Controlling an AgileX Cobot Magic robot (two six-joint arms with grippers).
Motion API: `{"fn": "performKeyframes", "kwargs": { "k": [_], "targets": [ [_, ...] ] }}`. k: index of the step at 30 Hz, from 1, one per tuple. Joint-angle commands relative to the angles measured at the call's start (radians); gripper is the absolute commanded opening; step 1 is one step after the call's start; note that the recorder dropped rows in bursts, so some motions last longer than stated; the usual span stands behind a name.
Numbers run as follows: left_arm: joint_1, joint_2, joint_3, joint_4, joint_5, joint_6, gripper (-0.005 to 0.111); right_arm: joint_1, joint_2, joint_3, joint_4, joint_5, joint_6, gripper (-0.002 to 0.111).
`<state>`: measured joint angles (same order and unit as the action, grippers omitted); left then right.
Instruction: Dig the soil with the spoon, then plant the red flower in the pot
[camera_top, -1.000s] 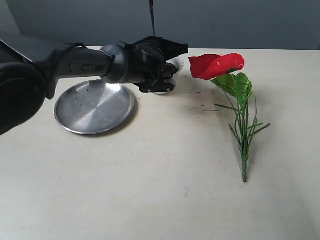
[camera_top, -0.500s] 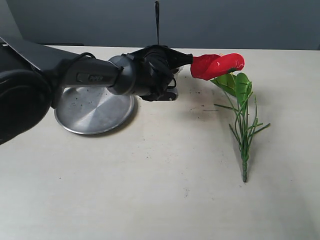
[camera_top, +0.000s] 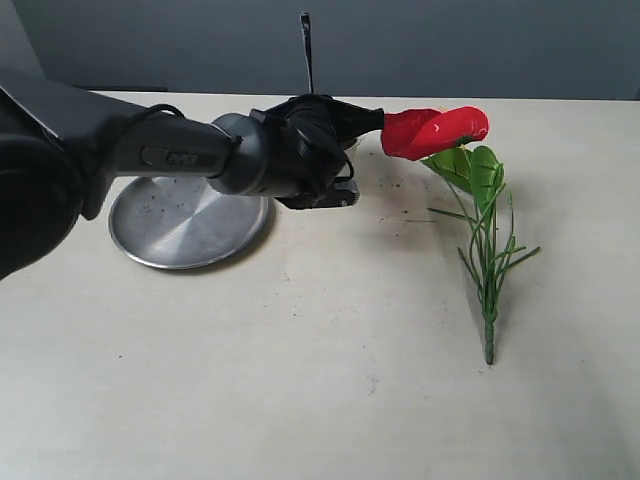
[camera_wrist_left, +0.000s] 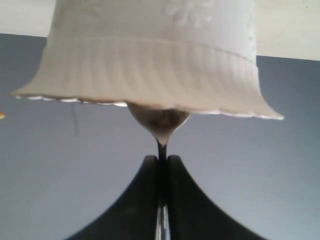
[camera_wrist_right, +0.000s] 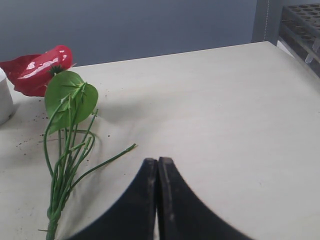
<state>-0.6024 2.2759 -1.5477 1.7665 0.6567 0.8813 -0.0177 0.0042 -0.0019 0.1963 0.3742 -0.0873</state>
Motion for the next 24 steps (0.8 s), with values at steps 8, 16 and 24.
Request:
{"fn": "performKeyframes", "kwargs": {
  "k": [8, 16, 24],
  "targets": [
    [-0.023, -0.009, -0.006, -0.022, 0.003, -0.020, 0.000, 0.000, -0.004, 0.002, -0.004, -0.008, -0.001, 0.000],
    [-0.049, -0.013, 0.015, -0.022, 0.040, -0.020, 0.000, 0.000, -0.004, 0.002, -0.004, -0.010, -0.001, 0.000],
    [-0.054, -0.049, 0.088, -0.022, 0.065, -0.053, 0.000, 0.000, -0.004, 0.002, -0.001, -0.010, -0.001, 0.000]
  ]
}}
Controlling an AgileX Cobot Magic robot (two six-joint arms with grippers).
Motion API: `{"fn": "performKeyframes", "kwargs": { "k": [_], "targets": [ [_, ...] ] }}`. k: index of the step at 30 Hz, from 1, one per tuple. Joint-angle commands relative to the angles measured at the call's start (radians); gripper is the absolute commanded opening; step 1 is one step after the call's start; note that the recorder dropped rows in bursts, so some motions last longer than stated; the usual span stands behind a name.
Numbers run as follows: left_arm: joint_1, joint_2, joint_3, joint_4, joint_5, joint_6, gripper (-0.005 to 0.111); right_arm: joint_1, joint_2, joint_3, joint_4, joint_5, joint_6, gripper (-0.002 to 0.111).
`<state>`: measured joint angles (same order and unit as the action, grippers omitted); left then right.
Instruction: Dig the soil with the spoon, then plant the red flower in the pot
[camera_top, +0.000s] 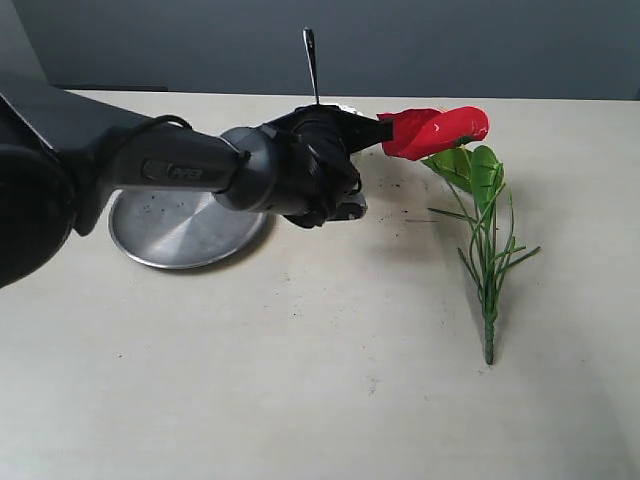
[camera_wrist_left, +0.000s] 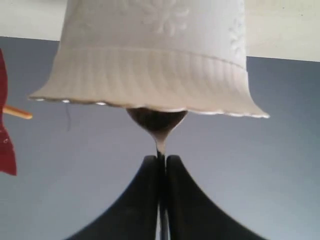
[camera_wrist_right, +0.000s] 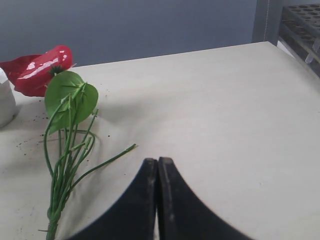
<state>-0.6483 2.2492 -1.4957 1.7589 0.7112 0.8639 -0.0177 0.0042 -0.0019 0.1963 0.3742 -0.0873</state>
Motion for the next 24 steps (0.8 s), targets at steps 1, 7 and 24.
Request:
{"fn": "performKeyframes", "kwargs": {
  "k": [1, 7, 24],
  "targets": [
    [-0.011, -0.031, 0.040, -0.014, 0.011, -0.044, 0.000, 0.000, -0.004, 0.002, -0.001, -0.010, -0.001, 0.000],
    [-0.012, -0.049, 0.054, -0.014, 0.012, -0.044, 0.000, 0.000, -0.004, 0.002, -0.001, -0.010, -0.001, 0.000],
    [0.073, -0.051, -0.053, -0.014, -0.104, 0.066, 0.000, 0.000, -0.004, 0.002, -0.004, -0.010, -0.001, 0.000]
  ]
}}
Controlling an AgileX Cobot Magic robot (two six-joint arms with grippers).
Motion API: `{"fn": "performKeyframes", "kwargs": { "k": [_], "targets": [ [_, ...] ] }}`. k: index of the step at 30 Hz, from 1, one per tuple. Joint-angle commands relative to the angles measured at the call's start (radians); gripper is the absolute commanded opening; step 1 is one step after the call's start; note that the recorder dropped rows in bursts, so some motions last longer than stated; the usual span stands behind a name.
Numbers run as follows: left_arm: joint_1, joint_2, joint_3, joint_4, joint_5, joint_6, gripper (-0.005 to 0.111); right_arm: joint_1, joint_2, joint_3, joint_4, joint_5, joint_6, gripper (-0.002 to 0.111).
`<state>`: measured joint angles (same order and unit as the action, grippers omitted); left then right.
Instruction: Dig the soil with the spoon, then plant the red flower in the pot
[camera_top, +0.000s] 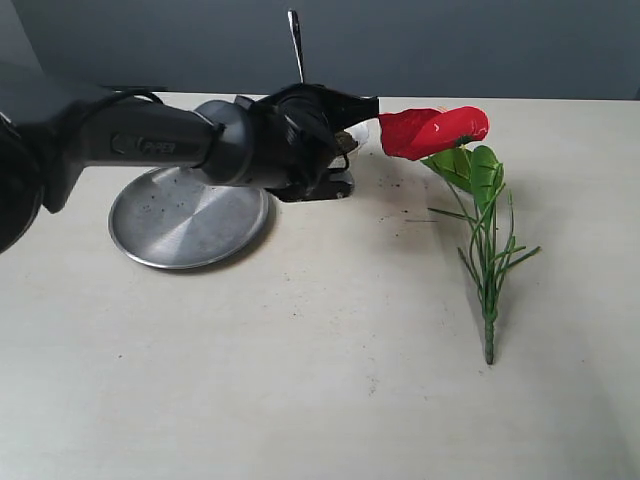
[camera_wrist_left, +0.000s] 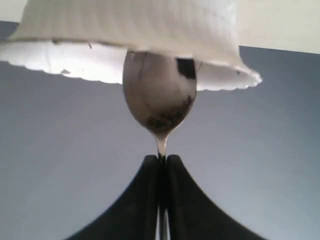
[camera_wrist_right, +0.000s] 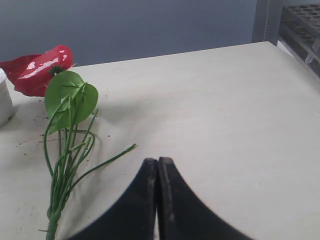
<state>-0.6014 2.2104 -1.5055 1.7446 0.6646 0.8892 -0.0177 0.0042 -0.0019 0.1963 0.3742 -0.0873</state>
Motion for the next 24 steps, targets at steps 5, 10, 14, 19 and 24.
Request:
{"fn": "performKeyframes", "kwargs": {
  "k": [5, 10, 14, 19, 24],
  "targets": [
    [0.061, -0.010, -0.058, 0.000, -0.157, 0.080, 0.000, 0.000, -0.004, 0.002, -0.004, -0.010, -0.001, 0.000],
    [0.063, 0.014, -0.059, 0.000, -0.184, 0.082, 0.000, 0.000, -0.004, 0.002, -0.004, -0.010, -0.001, 0.000],
    [0.061, 0.037, -0.059, 0.000, -0.188, 0.075, 0.000, 0.000, -0.004, 0.002, -0.004, -0.010, -0.001, 0.000],
    [0.050, 0.037, -0.040, 0.000, -0.179, 0.075, 0.000, 0.000, -0.004, 0.002, -0.004, -0.010, -0.001, 0.000],
    [0.025, 0.016, 0.024, 0.000, -0.168, 0.068, 0.000, 0.000, -0.004, 0.002, -0.004, -0.010, -0.001, 0.000]
  ]
}}
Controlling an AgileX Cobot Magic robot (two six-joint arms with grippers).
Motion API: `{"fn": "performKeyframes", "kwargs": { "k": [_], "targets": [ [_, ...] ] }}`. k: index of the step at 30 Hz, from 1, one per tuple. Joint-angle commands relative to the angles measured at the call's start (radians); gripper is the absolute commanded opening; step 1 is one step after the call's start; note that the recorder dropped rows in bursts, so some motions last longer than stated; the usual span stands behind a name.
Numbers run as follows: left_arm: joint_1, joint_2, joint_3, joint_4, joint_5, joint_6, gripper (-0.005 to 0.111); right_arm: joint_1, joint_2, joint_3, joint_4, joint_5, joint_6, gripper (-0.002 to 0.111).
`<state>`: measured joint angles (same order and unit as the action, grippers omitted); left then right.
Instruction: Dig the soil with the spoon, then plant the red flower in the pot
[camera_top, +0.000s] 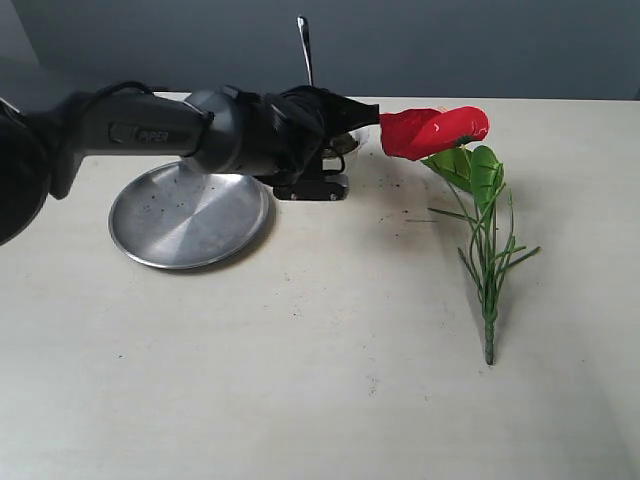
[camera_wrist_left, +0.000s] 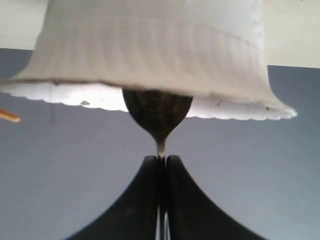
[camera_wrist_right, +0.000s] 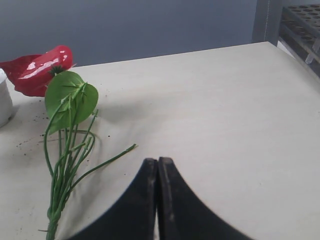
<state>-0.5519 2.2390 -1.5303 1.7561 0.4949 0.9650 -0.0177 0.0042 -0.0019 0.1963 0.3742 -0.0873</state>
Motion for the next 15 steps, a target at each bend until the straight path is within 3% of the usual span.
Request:
{"fn": "performKeyframes", "kwargs": {
  "k": [1, 15],
  "targets": [
    [-0.029, -0.016, 0.060, -0.012, 0.006, -0.018, 0.000, 0.000, -0.004, 0.002, -0.004, -0.010, -0.001, 0.000],
    [-0.050, -0.077, 0.084, -0.012, 0.092, -0.049, 0.000, 0.000, -0.004, 0.002, -0.004, -0.010, -0.001, 0.000]
  ]
}}
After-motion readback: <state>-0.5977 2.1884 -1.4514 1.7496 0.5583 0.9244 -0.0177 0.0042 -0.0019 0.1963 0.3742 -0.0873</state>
